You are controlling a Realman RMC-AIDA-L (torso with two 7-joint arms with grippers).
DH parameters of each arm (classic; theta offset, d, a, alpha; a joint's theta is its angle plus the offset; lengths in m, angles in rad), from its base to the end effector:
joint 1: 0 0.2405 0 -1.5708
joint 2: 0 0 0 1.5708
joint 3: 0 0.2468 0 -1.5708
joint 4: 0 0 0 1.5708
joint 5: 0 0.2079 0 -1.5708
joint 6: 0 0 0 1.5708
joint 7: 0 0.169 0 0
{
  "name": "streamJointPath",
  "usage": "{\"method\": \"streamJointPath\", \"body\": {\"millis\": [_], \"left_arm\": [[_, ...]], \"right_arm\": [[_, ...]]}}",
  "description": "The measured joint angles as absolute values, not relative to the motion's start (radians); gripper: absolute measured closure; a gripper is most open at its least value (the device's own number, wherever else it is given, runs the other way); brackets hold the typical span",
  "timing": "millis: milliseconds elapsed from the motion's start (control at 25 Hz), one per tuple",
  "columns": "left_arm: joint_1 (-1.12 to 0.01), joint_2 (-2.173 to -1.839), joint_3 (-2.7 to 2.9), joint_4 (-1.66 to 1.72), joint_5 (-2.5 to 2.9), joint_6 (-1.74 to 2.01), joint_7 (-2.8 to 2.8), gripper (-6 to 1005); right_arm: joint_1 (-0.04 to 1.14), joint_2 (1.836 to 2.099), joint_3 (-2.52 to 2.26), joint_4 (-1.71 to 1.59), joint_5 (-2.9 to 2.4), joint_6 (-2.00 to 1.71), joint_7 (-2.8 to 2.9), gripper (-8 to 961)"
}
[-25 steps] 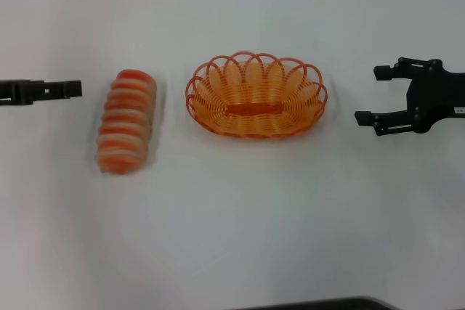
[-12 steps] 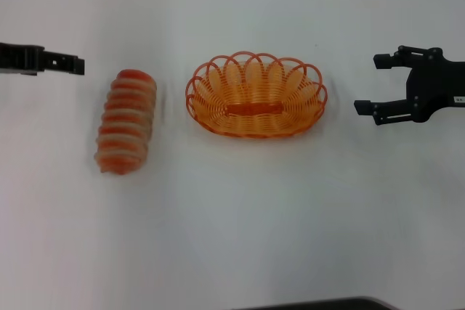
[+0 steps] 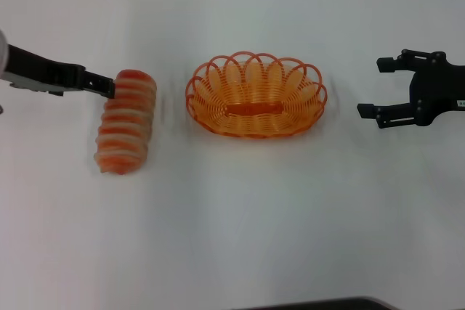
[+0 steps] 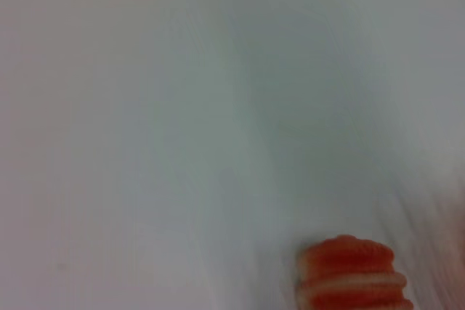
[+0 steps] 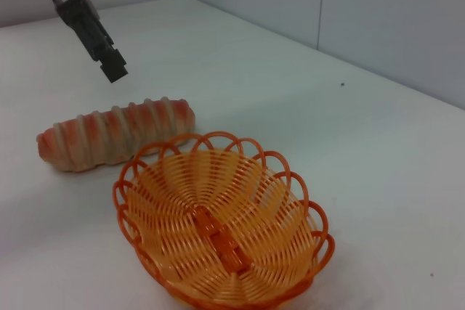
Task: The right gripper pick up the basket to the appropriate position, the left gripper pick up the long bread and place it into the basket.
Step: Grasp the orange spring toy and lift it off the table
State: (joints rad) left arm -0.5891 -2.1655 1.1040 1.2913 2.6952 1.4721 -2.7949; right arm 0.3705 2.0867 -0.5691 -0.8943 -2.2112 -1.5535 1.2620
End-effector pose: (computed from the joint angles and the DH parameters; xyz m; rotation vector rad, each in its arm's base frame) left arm -0.2148 0.3697 -0.0030 -2.2146 -1.4496 0.1936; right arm 0.3155 0.3035 0.0254 -2.6222 0.5141 0.3043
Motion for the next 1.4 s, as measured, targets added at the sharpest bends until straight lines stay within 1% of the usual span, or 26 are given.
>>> {"method": "streamJointPath", "body": {"millis": [360, 1400], "left_arm": [[-0.590, -2.171, 1.300, 1.297, 2.769, 1.425, -2.879, 66], [-0.605, -2.173, 1.317, 1.220, 2.697, 1.374, -2.900, 66]], "right_arm": [[0.369, 2.085, -0.569, -0.894, -2.216, -1.549, 1.264, -12], [0.358, 2.086, -0.576, -0.894, -2.220, -1.548, 1.266, -12]]}}
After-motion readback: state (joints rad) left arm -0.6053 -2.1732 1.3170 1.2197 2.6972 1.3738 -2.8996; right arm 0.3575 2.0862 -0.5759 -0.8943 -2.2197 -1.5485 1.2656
